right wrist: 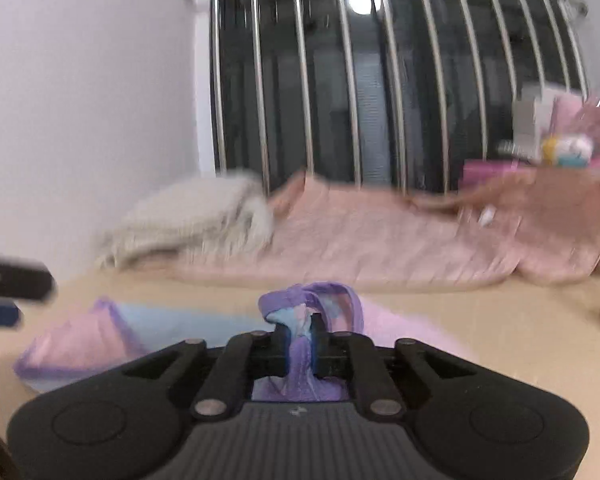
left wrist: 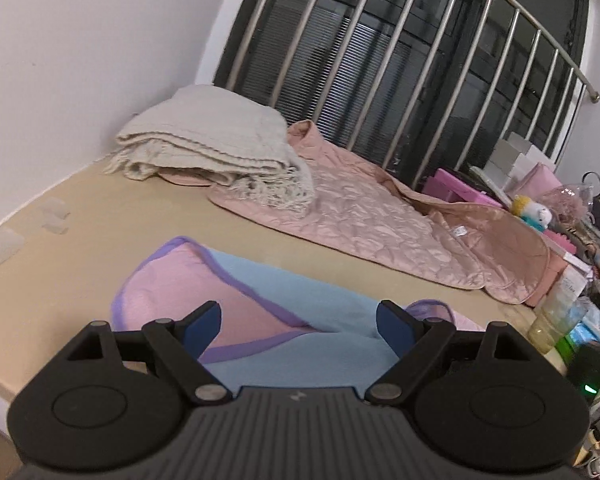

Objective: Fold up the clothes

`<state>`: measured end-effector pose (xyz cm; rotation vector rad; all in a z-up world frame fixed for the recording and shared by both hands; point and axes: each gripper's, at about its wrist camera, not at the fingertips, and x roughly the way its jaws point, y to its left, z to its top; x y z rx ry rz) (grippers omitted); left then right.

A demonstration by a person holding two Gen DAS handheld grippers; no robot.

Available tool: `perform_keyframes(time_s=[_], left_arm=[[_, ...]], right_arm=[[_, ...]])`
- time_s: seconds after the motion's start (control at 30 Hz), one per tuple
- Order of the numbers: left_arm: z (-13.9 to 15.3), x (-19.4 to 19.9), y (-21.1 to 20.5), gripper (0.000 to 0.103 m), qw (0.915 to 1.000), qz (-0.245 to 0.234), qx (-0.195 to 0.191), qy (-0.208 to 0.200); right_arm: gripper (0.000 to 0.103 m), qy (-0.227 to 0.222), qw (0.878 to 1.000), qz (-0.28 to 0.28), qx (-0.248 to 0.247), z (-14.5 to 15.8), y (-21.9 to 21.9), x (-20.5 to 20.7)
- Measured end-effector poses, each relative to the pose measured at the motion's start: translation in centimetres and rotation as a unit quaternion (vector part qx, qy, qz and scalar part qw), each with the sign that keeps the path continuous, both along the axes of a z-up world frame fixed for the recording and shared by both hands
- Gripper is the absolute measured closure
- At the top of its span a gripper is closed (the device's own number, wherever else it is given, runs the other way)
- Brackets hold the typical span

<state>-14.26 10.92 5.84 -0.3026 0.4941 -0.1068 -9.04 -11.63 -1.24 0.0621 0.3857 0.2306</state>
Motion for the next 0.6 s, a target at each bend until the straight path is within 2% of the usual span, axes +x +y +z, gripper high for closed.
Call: perform_keyframes(time_s=[0.03, 0.07, 0.1, 0.17, 0.2, 0.33, 0.37, 0.47, 0.53, 0.57, 0.6], left_arm=[[0.0, -0.3, 0.1, 0.017, 1.0000, 0.003, 0.003, 0.001], [-0.1, -0.4, 0.3, 0.017, 1.0000, 0.005, 0.004, 0.001], [-0.1, -0.6, 0.4, 0.017, 1.0000, 0.008, 0.005, 0.001], [-0.4, -0.6, 0.6, 0.017, 0.9999, 0.014, -0.001, 0.000], [-0.6, -0.5, 0.6, 0.017, 0.9999, 0.014, -0.005, 0.000], [-1.0, -0.3, 0.5, 0.017, 0.9999, 0.014, -0.007, 0.007], [-1.0, -0.3, 0.5, 0.017, 0.9999, 0.010, -0.007, 0.007], [-0.9, -0.5, 0.2, 0.017, 0.9999, 0.002, -0.010, 0.003], [-1.0, -0.4, 0.0, 0.017, 0.9999, 0.001, -0.012, 0.004], [-1.0, -0.4, -0.1, 0.017, 0.9999, 0.001, -0.013, 0.005], [-1.0, -0.4, -0.2, 0.017, 0.9999, 0.000, -0.011, 0.006]], right_arm=[[0.078, 0.020, 1.000, 0.003, 0.002, -0.3, 0.6, 0.4], [0.070, 0.018, 1.000, 0.010, 0.006, -0.2, 0.4, 0.0], [0.057, 0.006, 1.000, 0.018, 0.012, 0.3, 0.0, -0.9], [0.040, -0.017, 0.999, 0.035, 0.022, 1.1, -1.0, -2.5], [0.037, -0.029, 0.998, 0.044, 0.028, 1.5, -1.5, -3.3], [0.038, -0.083, 0.994, 0.057, 0.047, 3.3, -4.0, -6.5], [0.038, -0.088, 0.994, 0.053, 0.037, 3.5, -4.7, -6.8], [0.038, -0.074, 0.995, 0.063, -0.008, 3.1, -4.9, -6.3], [0.042, -0.055, 0.995, 0.079, -0.036, 2.5, -4.3, -5.6], [0.054, -0.046, 0.994, 0.086, -0.050, 2.2, -4.0, -5.3], [0.070, -0.036, 0.993, 0.094, -0.064, 1.8, -3.6, -4.9]])
